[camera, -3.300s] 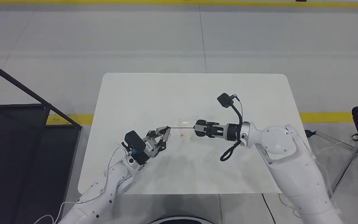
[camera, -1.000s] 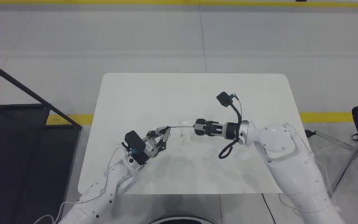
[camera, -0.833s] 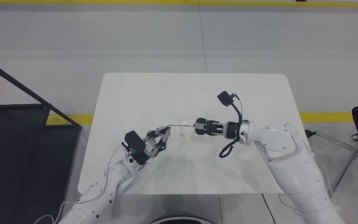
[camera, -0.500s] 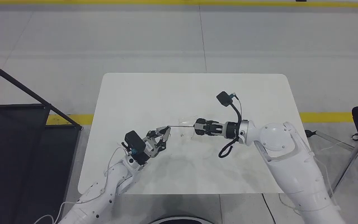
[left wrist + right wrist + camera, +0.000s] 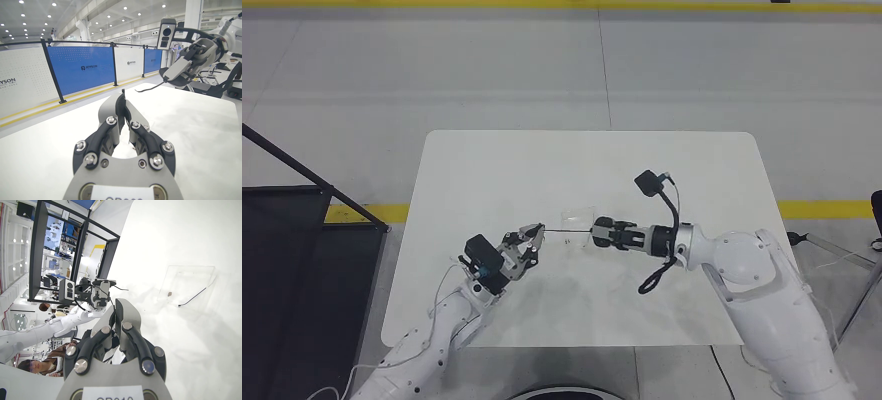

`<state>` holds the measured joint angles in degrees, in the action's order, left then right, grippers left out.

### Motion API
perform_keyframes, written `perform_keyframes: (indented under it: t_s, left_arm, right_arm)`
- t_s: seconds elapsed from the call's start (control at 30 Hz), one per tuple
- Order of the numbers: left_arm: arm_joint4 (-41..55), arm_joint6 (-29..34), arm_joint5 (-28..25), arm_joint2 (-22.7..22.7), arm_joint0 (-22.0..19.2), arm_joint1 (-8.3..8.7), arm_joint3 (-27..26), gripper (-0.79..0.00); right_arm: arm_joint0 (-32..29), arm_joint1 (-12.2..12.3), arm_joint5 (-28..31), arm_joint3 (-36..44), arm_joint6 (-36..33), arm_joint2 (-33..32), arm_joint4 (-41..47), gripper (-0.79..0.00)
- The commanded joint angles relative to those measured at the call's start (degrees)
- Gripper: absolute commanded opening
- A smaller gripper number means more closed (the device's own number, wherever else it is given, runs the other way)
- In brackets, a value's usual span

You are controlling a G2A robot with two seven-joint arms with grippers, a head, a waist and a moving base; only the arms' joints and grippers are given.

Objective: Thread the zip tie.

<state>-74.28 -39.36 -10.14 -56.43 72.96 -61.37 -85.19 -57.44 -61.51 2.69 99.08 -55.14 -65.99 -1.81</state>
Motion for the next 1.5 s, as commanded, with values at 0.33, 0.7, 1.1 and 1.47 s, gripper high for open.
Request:
perform_keyframes:
  t_s: [0.33, 0.7, 1.1, 1.47]
  left_arm:
    - [-1.65, 0.5, -1.11, -0.61, 0.31, -0.74, 0.01, -0.785]
    - [0.04, 0.24, -13.62, -2.59, -0.84, -0.59, 1.8, -0.785]
    - [1.58, 0.62, -18.51, -3.48, -1.5, -0.68, 2.76, -0.785]
    - [1.58, 0.62, -18.51, -3.48, -1.5, -0.68, 2.76, -0.785]
  right_arm:
    - [-1.0, -0.01, -3.65, 1.88, 2.47, 0.69, -1.61, -0.785]
    - [-6.65, 1.52, 0.87, 6.51, -4.39, -4.61, 0.78, -0.785]
    - [-9.2, 2.29, -1.96, 10.43, -7.01, -7.07, 0.07, -0.785]
    - [-14.55, 1.64, -15.8, 18.38, 8.1, -4.38, -5.08, -0.785]
